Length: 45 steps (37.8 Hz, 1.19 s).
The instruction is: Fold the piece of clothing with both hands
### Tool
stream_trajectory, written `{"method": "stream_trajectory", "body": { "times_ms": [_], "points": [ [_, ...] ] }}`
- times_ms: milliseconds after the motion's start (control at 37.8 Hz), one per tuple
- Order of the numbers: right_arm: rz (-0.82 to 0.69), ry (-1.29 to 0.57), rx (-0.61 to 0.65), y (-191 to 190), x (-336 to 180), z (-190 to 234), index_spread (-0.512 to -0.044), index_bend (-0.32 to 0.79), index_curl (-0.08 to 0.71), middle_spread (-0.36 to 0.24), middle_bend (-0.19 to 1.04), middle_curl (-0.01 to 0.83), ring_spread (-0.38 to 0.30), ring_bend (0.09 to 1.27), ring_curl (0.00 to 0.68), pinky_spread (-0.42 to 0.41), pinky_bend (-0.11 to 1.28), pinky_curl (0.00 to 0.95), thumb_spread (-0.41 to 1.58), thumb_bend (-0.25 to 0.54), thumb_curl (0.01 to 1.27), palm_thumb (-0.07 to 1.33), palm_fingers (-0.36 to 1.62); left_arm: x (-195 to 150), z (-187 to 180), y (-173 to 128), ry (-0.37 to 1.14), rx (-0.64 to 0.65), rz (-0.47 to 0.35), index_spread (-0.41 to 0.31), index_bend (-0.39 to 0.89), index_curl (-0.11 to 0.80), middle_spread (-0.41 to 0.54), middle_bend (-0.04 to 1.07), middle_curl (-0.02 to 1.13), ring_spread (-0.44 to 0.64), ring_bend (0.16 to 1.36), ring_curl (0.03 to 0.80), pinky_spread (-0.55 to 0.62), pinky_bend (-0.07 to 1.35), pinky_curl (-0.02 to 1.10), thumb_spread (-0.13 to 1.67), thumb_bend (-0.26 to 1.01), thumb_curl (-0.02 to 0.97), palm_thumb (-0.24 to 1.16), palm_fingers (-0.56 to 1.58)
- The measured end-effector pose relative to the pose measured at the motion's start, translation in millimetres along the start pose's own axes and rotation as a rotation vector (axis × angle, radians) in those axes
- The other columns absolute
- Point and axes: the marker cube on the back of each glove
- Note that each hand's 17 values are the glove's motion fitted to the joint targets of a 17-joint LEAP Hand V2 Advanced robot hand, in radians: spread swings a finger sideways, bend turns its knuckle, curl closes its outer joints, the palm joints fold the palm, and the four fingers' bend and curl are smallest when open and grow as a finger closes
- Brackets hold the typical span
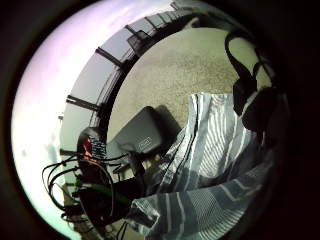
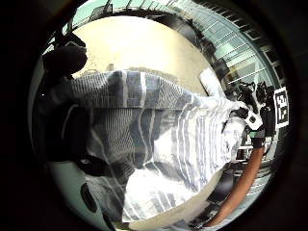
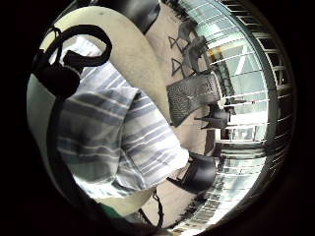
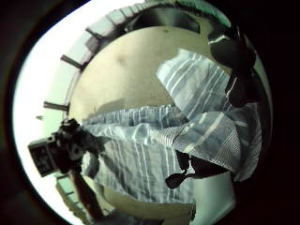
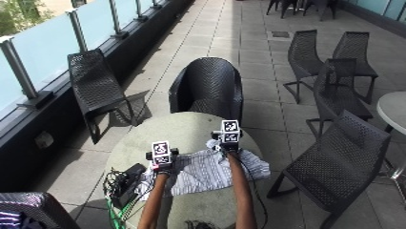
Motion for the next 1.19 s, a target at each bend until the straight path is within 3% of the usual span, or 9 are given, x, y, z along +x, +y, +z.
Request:
{"method": "stream_trajectory", "body": {
  "times_ms": [79, 264, 396, 608, 740, 819, 872, 1057, 1189],
  "points": [
    [0.038, -0.141, -0.02, 0.0, 5.2, -8.0, -0.341, 0.04, 0.295, -0.243, 0.67, 0.529, -0.248, 0.75, 0.461, -0.185, 0.49, 0.398, 1.09, -0.011, 0.31, 0.82, 0.93, -0.7, 5.9, -15.5, 0.017, 0.088, -0.031, -0.266, 0.04, 0.395, -0.331, 0.46, 0.52, -0.35, 0.92, 0.511, -0.29, 0.54, 0.46, 1.36, 0.06, 0.295, 0.71, 0.98],
    [0.42, -0.379, 0.035, 64.7, 78.9, -3.2, -0.346, 0.12, 0.303, -0.23, 0.44, 0.46, -0.197, 0.57, 0.419, -0.045, 0.53, 0.405, 1.05, -0.045, 0.31, 0.75, 0.62, 5.1, -6.3, -17.1, -0.069, 0.276, 0.047, -0.18, 0.11, 0.367, -0.243, 0.3, 0.49, -0.26, 0.73, 0.469, -0.17, 0.55, 0.49, 1.3, 0.05, 0.313, 0.75, 0.61],
    [0.651, -0.305, -0.117, 120.6, 133.9, 43.8, -0.34, 0.17, 0.316, -0.184, 0.37, 0.427, -0.119, 0.45, 0.358, 0.033, 0.51, 0.374, 1.08, -0.037, 0.32, 0.7, 0.64, 23.3, 11.4, 12.6, -0.048, 0.067, 0.181, -0.17, 0.16, 0.367, -0.225, 0.24, 0.45, -0.21, 0.65, 0.412, -0.1, 0.48, 0.45, 1.25, 0.02, 0.326, 0.75, 0.63],
    [0.722, -0.263, -0.266, 163.3, 169.5, 101.7, -0.304, 0.04, 0.26, -0.1, 0.23, 0.392, 0.036, 0.44, 0.351, 0.151, 0.63, 0.399, 1.1, -0.052, 0.29, 0.51, 0.39, 41.6, 49.0, 30.1, 0.032, -0.128, 0.235, -0.14, 0.15, 0.374, -0.168, 0.16, 0.43, -0.03, 0.47, 0.357, 0.03, 0.52, 0.46, 1.33, -0.02, 0.288, 0.59, 0.48],
    [0.674, -0.207, -0.133, 153.4, 162.0, 94.1, -0.292, -0.15, 0.108, -0.158, 0.41, 0.436, -0.129, 0.75, 0.382, -0.064, 0.76, 0.385, 1.13, 0.008, 0.31, 0.59, 0.92, 40.5, 52.4, 35.1, 0.056, -0.19, 0.233, -0.125, 0.19, 0.381, -0.132, 0.14, 0.39, 0.04, 0.44, 0.332, 0.11, 0.52, 0.45, 1.47, -0.02, 0.248, 0.49, 0.46],
    [0.672, -0.125, -0.083, 147.2, 154.5, 76.3, -0.283, -0.1, 0.082, -0.179, 0.47, 0.466, -0.169, 0.84, 0.429, -0.134, 0.78, 0.409, 1.13, 0.041, 0.32, 0.68, 1.01, 35.1, 44.2, 48.6, 0.076, -0.336, 0.216, -0.128, 0.18, 0.385, -0.117, 0.15, 0.38, 0.07, 0.44, 0.322, 0.14, 0.51, 0.44, 1.51, -0.01, 0.236, 0.46, 0.48],
    [0.631, -0.211, 0.003, 134.7, 138.8, 56.7, -0.291, 0.04, 0.115, -0.185, 0.55, 0.496, -0.182, 0.87, 0.459, -0.167, 0.78, 0.428, 1.13, 0.124, 0.36, 0.84, 1.21, 31.5, 29.2, 44.2, 0.116, -0.315, 0.207, -0.122, 0.16, 0.381, -0.114, 0.15, 0.38, 0.07, 0.45, 0.323, 0.15, 0.52, 0.43, 1.51, -0.01, 0.237, 0.45, 0.48],
    [0.366, -0.799, 0.293, 96.5, 51.1, -31.0, -0.293, 0.1, 0.157, -0.189, 0.6, 0.533, -0.203, 0.91, 0.507, -0.222, 0.79, 0.466, 1.07, 0.144, 0.4, 0.97, 1.22, 11.9, -1.5, 4.8, 0.27, -0.118, 0.175, -0.111, 0.13, 0.367, -0.11, 0.16, 0.37, 0.08, 0.5, 0.334, 0.18, 0.52, 0.43, 1.5, 0.0, 0.247, 0.45, 0.5],
    [0.179, -0.859, 0.305, 61.5, -34.6, -30.2, -0.293, 0.12, 0.182, -0.19, 0.61, 0.54, -0.213, 0.88, 0.505, -0.252, 0.71, 0.443, 0.94, 0.085, 0.44, 0.97, 1.17, -16.7, -16.9, -10.1, 0.312, -0.069, 0.153, -0.111, 0.14, 0.359, -0.116, 0.17, 0.37, 0.07, 0.51, 0.337, 0.18, 0.51, 0.42, 1.5, 0.0, 0.259, 0.47, 0.52]
  ]
}}
